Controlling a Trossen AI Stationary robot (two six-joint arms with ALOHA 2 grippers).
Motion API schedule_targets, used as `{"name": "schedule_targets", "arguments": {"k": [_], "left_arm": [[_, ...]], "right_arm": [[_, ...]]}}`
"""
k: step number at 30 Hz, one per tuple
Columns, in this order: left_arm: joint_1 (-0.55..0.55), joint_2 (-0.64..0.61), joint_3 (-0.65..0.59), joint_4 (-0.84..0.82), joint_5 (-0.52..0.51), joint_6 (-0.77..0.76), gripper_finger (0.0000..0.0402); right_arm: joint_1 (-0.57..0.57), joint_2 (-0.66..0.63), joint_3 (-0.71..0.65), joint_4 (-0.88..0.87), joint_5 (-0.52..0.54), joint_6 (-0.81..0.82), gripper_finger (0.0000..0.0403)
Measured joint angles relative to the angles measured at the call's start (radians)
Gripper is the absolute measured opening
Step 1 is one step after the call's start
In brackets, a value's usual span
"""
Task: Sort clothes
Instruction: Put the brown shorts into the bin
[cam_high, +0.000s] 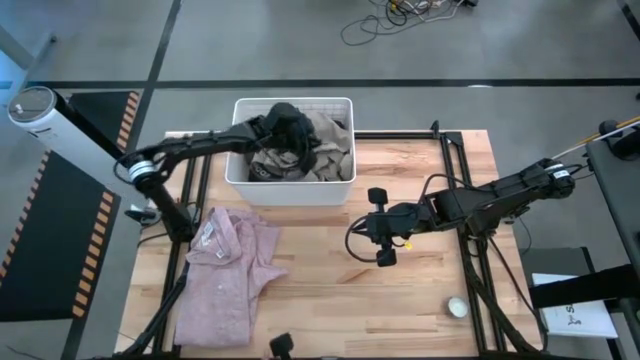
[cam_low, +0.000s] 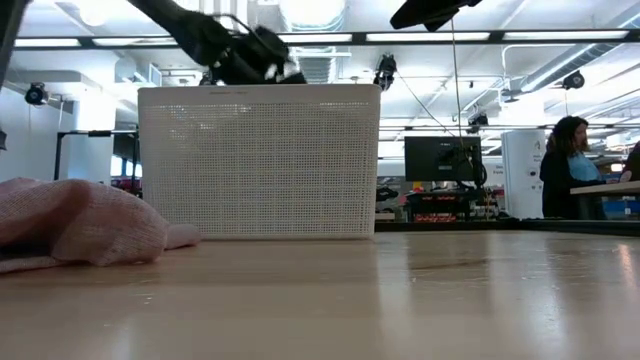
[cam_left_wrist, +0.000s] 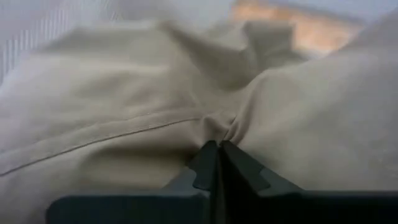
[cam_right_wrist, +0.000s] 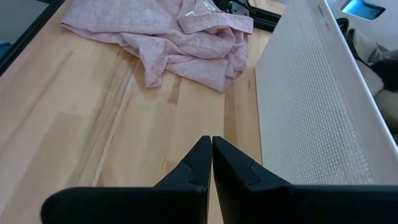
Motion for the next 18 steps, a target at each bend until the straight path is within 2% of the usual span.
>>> {"name": "schedule_targets", "arguments": {"k": [3, 9, 18], "left_arm": [[0.016, 0.061, 0.001, -0.009, -0.049, 0.006, 0.0010], [0.037, 0.148, -0.027, -0.008, -0.075, 0.027, 0.0001], [0.057, 0.203, -0.154, 0.219, -0.033, -0.012, 0.0000]], "right_arm": [[0.000, 0.000, 0.000, -0.010, 0.000, 0.001, 0.0000], [0.000, 0.000, 0.000, -0.016, 0.000, 0.017, 0.0000], [0.000, 0.000, -0.005, -0.019, 0.000, 0.062, 0.0000]]}}
